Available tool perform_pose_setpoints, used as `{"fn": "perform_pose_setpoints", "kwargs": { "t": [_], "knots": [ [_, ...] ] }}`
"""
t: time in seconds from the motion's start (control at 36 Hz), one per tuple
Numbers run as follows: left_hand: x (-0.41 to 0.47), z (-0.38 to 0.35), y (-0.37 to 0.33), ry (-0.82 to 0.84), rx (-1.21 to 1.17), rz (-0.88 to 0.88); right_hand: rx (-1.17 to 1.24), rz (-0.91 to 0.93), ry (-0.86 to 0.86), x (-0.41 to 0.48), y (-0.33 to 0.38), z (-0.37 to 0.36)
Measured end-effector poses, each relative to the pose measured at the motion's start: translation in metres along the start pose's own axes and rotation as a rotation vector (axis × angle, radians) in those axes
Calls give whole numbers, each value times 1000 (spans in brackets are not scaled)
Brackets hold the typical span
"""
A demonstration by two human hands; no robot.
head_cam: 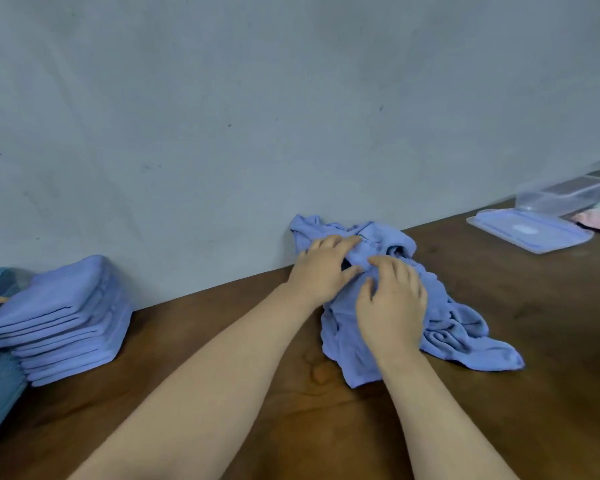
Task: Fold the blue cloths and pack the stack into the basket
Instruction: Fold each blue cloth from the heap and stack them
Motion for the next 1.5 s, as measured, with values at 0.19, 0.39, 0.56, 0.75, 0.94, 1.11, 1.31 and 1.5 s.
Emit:
{"fn": "perform_pose_setpoints", "kwargs": {
  "t": [0.19, 0.39, 0.56, 0.75, 0.94, 1.11, 1.31, 1.5],
  "knots": [
    [-11, 12, 34, -49, -26, 76, 7, 13, 29, -4, 6, -6],
    [-104, 70, 165, -236, -119, 277, 61, 151, 46, -6, 20, -8],
    [-217, 93, 211, -246, -141, 329, 110, 316, 152, -17, 48, -25],
    [-273, 65, 190, 17, -448, 233, 124, 436, 378, -38, 79, -49],
    [-277, 66, 173, 153, -505, 74, 313, 283, 520, -50, 94, -55],
    [-282, 62, 182, 234, -678, 38, 483, 22, 420, -41, 103, -73],
    [-278, 70, 196, -39, -844, 218, 633, 194, 661, -68, 139, -86],
    [-274, 66, 209, -123, -766, 307, 1010, 348, 1039, -92, 179, -60]
  ]
}}
Point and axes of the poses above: each hand's wrist, its own x-axis towards the middle knuckle, its own z-axis out of the back of the hand, y = z × x, the point moved 5 cm from there along x, towards the middle knuckle, and after that the axes turned 15 degrees about z, right-handed, at the moved point
